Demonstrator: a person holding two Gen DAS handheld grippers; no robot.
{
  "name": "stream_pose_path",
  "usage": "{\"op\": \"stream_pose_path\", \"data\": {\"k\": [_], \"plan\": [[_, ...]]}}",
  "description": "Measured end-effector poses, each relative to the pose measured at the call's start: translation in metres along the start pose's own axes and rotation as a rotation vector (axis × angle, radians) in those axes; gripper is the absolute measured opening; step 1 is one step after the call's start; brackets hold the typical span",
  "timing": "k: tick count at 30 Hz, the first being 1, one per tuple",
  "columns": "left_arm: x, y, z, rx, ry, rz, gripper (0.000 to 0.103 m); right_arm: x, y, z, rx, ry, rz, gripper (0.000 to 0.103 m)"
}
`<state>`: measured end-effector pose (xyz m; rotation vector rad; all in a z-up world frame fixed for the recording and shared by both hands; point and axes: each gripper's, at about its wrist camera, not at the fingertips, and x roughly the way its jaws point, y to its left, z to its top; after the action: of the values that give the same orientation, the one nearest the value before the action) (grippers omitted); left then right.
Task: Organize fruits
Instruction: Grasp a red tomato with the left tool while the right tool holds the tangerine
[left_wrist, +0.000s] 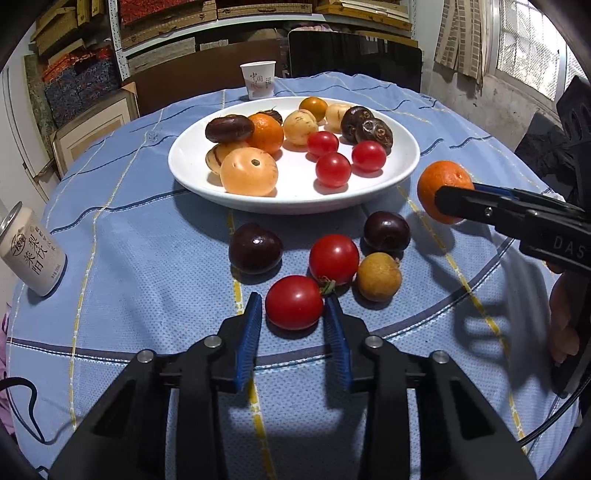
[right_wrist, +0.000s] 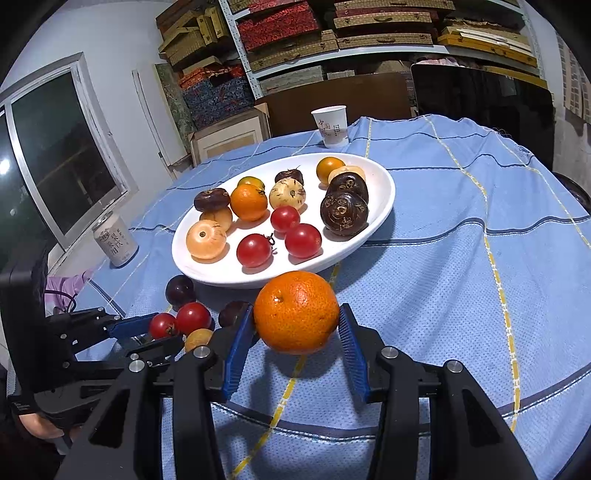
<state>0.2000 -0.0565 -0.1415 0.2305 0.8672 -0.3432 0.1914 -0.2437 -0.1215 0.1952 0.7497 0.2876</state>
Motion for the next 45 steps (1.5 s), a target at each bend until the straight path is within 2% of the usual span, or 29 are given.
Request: {"op": "stream_pose_path", "data": {"k": [19,30,31,34,36,39,40,42,45], "plan": [[-0.027,0.011,0.004,-0.051,-0.100,-0.036,0.035,-0.014,-0.001,0.001,0.006,-0.051,0.019,0.047],[-0.062,0.009,0.027,-0.045,-0.188,-0.056,0.035,-0.058,0.000,0.031,-0.019,-0.137,0.025,0.047],[-0.063,0.008,0.026,-0.040,-0.185,-0.059,0.035,-0.060,0.000,0.031,-0.020,-0.138,0.025,0.047],[-0.048,0.004,0.015,-0.026,-0.112,-0.077,0.035,-0.058,-0.003,0.022,-0.011,-0.115,0.035,0.047],[-0.033,0.003,0.007,-0.019,-0.071,-0.045,0.035,-0.051,-0.004,0.013,-0.013,-0.095,0.038,0.047],[-0.010,0.003,0.003,-0.033,-0.006,-0.044,0.036,-0.039,-0.006,0.004,0.007,-0.066,0.042,0.047],[-0.005,0.001,0.004,-0.023,0.005,-0.041,0.038,-0.036,-0.008,0.002,0.017,-0.061,0.046,0.047],[0.004,-0.002,0.003,-0.007,0.022,-0.022,0.053,-0.036,-0.007,0.000,0.016,-0.062,0.046,0.047],[0.006,-0.001,0.005,-0.011,0.014,-0.013,0.055,-0.036,-0.008,-0.001,0.016,-0.067,0.051,0.047]]}}
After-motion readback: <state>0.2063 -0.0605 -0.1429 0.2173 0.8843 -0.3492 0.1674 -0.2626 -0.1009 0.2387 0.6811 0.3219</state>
